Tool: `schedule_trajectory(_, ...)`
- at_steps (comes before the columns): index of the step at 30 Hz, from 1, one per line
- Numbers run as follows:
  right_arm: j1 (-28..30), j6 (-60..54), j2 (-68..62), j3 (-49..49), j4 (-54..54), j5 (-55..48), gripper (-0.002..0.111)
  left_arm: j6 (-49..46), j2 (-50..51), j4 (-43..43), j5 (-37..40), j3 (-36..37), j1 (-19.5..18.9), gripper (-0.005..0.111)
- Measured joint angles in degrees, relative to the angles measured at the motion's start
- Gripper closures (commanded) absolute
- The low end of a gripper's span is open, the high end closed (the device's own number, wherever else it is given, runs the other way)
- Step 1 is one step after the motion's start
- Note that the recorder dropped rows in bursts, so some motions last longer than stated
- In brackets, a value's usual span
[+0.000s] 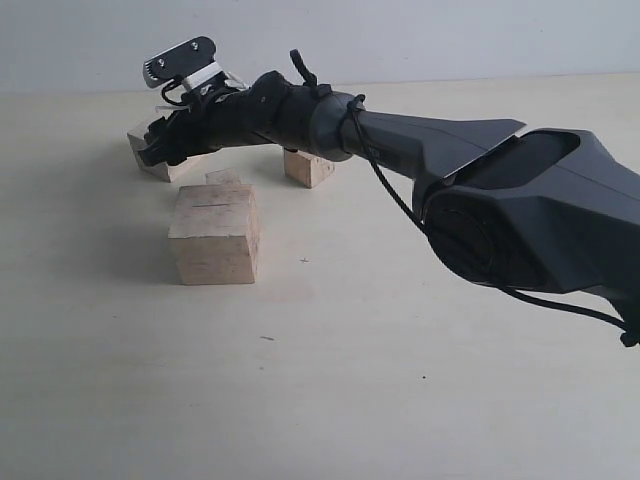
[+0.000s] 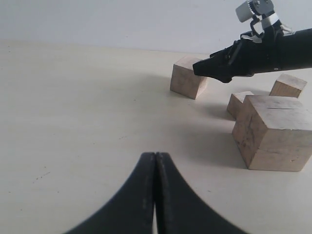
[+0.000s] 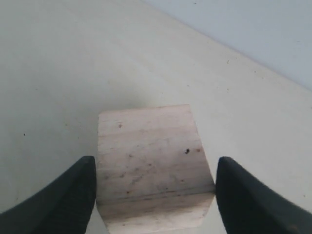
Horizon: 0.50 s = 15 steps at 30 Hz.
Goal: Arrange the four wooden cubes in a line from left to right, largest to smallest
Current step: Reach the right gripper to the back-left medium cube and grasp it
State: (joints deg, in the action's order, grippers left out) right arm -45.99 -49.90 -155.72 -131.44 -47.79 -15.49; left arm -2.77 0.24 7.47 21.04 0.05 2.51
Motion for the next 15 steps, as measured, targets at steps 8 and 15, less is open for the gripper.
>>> schedule_trajectory(8, 0.0, -1.56, 0.0, 0.0, -0.14, -0.6, 0.048, 0.0, 0.0, 0.0, 0.0, 0.0, 0.0, 0.107)
schedule_trajectory(15, 0.0, -6.54, -0.24, -0.26, -0.28, -3.98, 0.022, 0.0, 0.0, 0.0, 0.0, 0.0, 0.0, 0.107)
